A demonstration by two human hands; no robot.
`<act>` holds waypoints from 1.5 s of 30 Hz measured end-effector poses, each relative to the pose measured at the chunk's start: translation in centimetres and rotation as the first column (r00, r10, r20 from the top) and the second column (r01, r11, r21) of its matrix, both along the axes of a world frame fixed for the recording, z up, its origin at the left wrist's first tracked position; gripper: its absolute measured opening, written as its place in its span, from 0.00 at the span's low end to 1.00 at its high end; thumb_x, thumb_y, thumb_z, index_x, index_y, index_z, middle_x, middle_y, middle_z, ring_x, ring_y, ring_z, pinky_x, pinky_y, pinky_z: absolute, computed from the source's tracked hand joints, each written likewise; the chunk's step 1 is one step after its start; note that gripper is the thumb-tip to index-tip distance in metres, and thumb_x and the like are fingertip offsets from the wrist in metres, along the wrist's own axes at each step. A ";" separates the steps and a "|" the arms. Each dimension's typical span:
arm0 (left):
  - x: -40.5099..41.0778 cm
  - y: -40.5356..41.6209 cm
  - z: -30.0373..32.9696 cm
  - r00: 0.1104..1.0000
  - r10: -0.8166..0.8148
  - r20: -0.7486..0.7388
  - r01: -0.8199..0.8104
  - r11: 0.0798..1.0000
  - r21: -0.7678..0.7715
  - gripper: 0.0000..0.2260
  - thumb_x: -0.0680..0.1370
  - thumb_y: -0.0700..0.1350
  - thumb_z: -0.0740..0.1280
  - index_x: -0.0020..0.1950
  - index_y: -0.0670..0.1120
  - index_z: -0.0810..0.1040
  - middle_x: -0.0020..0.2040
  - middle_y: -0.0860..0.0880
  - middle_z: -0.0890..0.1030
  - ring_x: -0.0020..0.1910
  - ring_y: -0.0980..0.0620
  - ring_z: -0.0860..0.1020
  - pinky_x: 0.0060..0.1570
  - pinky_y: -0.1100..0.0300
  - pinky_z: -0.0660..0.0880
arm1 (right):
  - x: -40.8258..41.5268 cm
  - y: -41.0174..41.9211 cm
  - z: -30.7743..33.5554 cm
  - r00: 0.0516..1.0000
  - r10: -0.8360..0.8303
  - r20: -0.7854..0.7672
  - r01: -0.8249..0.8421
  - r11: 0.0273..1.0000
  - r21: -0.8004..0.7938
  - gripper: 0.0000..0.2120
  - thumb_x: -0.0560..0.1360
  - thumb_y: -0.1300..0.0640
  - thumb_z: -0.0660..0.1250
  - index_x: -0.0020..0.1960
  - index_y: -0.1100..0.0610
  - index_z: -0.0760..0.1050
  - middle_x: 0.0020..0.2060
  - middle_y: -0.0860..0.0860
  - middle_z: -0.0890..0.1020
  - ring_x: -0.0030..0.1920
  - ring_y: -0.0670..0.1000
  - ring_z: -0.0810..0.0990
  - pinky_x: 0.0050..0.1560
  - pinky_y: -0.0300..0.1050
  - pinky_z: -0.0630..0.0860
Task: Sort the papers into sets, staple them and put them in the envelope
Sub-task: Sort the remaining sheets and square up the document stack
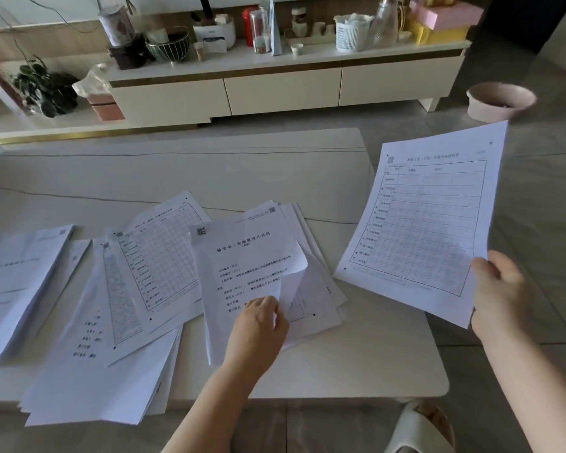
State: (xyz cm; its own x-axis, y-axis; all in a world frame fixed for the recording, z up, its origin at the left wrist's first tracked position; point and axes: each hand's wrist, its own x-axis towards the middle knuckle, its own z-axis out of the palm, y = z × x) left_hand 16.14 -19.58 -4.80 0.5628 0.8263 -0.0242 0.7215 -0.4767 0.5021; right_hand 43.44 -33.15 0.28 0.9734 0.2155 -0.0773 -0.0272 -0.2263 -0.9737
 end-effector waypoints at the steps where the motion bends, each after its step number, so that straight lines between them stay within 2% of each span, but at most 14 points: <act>1: 0.2 -0.1 0.0 1.000 0.018 0.015 -0.018 1.000 -0.003 0.08 0.79 0.44 0.60 0.40 0.44 0.69 0.39 0.51 0.74 0.38 0.53 0.71 0.34 0.69 0.63 | 0.0 0.0 0.0 1.000 0.002 -0.010 -0.002 1.000 0.002 0.13 0.79 0.61 0.58 0.62 0.59 0.74 0.46 0.52 0.76 0.46 0.52 0.72 0.48 0.46 0.68; 7: 1.0 -0.3 0.6 0.994 0.110 0.008 -0.110 0.993 -0.053 0.04 0.81 0.45 0.59 0.48 0.48 0.64 0.35 0.51 0.73 0.30 0.53 0.69 0.29 0.60 0.64 | 0.0 0.1 -0.3 0.998 0.024 -0.058 -0.023 1.000 0.017 0.08 0.78 0.59 0.60 0.54 0.54 0.76 0.36 0.46 0.76 0.43 0.52 0.71 0.46 0.46 0.67; 9: 1.0 -0.3 0.8 0.986 0.163 0.026 -0.160 0.983 -0.095 0.05 0.81 0.41 0.58 0.53 0.47 0.62 0.37 0.48 0.76 0.29 0.51 0.71 0.30 0.54 0.72 | -0.1 0.1 -0.2 0.998 0.023 -0.054 -0.022 0.999 0.023 0.06 0.79 0.58 0.61 0.52 0.51 0.75 0.35 0.43 0.75 0.42 0.53 0.71 0.44 0.46 0.67; 11: 0.9 -0.2 1.0 0.980 0.185 0.074 -0.176 0.977 -0.121 0.19 0.80 0.38 0.57 0.70 0.48 0.59 0.48 0.47 0.78 0.37 0.48 0.76 0.39 0.54 0.76 | 0.0 0.0 -0.1 0.999 0.004 -0.054 -0.002 0.999 0.040 0.08 0.79 0.58 0.61 0.55 0.53 0.76 0.36 0.43 0.75 0.40 0.52 0.71 0.43 0.45 0.67; 13: 0.7 -0.1 0.8 0.991 0.113 0.069 -0.108 0.992 -0.072 0.37 0.79 0.33 0.59 0.77 0.57 0.42 0.61 0.45 0.73 0.41 0.49 0.76 0.39 0.61 0.74 | 0.1 0.0 -0.2 0.997 -0.028 -0.068 0.033 0.997 0.064 0.09 0.78 0.59 0.61 0.57 0.54 0.76 0.35 0.43 0.74 0.35 0.49 0.70 0.38 0.42 0.67; 15: 0.5 0.1 0.8 0.999 0.046 0.022 -0.046 0.999 0.001 0.41 0.78 0.31 0.60 0.76 0.62 0.42 0.71 0.43 0.66 0.44 0.48 0.77 0.39 0.60 0.76 | 0.4 0.0 -0.3 0.995 -0.057 -0.083 0.065 0.994 0.093 0.11 0.78 0.59 0.62 0.59 0.57 0.76 0.35 0.43 0.74 0.33 0.45 0.69 0.37 0.40 0.66; 19: 0.5 -0.1 0.5 0.999 0.000 -0.035 -0.001 1.000 -0.028 0.16 0.81 0.41 0.61 0.66 0.52 0.75 0.64 0.48 0.74 0.57 0.48 0.76 0.55 0.59 0.73 | 0.6 0.3 -0.5 0.988 -0.082 -0.133 0.102 0.983 0.152 0.13 0.77 0.60 0.65 0.60 0.62 0.76 0.36 0.44 0.74 0.34 0.42 0.70 0.38 0.37 0.67; 23: 0.7 -0.8 0.2 0.965 -0.054 -0.256 0.057 0.998 0.004 0.22 0.76 0.63 0.62 0.65 0.55 0.71 0.64 0.56 0.70 0.66 0.53 0.65 0.66 0.59 0.62 | 0.6 0.4 -0.9 0.980 -0.089 -0.175 0.120 0.978 0.173 0.12 0.77 0.60 0.65 0.59 0.61 0.76 0.36 0.46 0.73 0.34 0.44 0.68 0.37 0.39 0.66; 27: 1.0 -0.8 0.2 0.959 -0.010 -0.284 0.023 0.999 0.042 0.28 0.69 0.70 0.64 0.63 0.56 0.67 0.63 0.57 0.69 0.65 0.53 0.64 0.65 0.58 0.60 | 0.3 0.7 -1.2 0.980 -0.075 -0.183 0.108 0.979 0.175 0.09 0.77 0.61 0.65 0.57 0.57 0.75 0.36 0.45 0.74 0.34 0.43 0.70 0.35 0.36 0.68; 31: 0.9 -0.9 0.3 0.959 -0.031 -0.281 0.050 0.997 0.062 0.26 0.71 0.69 0.62 0.63 0.56 0.69 0.61 0.56 0.70 0.64 0.53 0.64 0.64 0.59 0.59 | -0.1 1.1 -1.5 0.976 -0.044 -0.212 0.078 0.985 0.155 0.06 0.77 0.63 0.65 0.53 0.57 0.76 0.37 0.48 0.76 0.40 0.50 0.73 0.45 0.44 0.71; 34: 0.6 -0.7 0.3 0.971 -0.065 -0.230 0.079 0.996 0.049 0.23 0.73 0.66 0.62 0.64 0.57 0.72 0.62 0.57 0.71 0.64 0.52 0.64 0.63 0.59 0.60 | -0.3 1.3 -1.6 0.976 -0.031 -0.217 0.066 0.986 0.154 0.05 0.77 0.63 0.64 0.45 0.55 0.76 0.36 0.48 0.75 0.41 0.50 0.72 0.42 0.43 0.70; 36: 0.4 -0.6 0.2 0.981 -0.088 -0.172 0.093 0.995 0.024 0.18 0.76 0.61 0.63 0.63 0.56 0.76 0.60 0.56 0.73 0.63 0.51 0.65 0.61 0.58 0.62 | -0.4 1.4 -1.6 0.977 -0.034 -0.213 0.069 0.985 0.159 0.05 0.77 0.64 0.64 0.50 0.55 0.75 0.36 0.47 0.74 0.37 0.47 0.71 0.39 0.40 0.69; 41: 0.8 -0.4 0.0 0.998 -0.036 0.042 0.037 0.999 -0.026 0.09 0.78 0.43 0.65 0.42 0.41 0.80 0.40 0.49 0.77 0.42 0.45 0.74 0.41 0.55 0.70 | -0.6 1.6 -1.6 0.976 -0.005 -0.219 0.041 0.986 0.162 0.06 0.77 0.63 0.63 0.53 0.57 0.75 0.37 0.48 0.76 0.37 0.48 0.73 0.39 0.41 0.71; 45: 1.3 -0.4 0.8 0.990 0.091 0.107 -0.079 0.991 -0.112 0.09 0.77 0.43 0.67 0.42 0.39 0.80 0.40 0.49 0.76 0.39 0.48 0.75 0.40 0.59 0.69 | -1.0 1.7 -1.5 0.972 0.014 -0.234 0.026 0.986 0.167 0.06 0.77 0.63 0.64 0.52 0.57 0.76 0.38 0.50 0.77 0.43 0.52 0.74 0.46 0.48 0.72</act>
State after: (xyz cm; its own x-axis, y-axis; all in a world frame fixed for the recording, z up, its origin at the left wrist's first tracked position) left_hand 17.46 -20.03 -4.00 0.4945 0.8674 -0.0560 0.6940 -0.3552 0.6263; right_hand 42.48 -31.42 -1.24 0.9339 0.2388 -0.2662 -0.2595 -0.0596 -0.9639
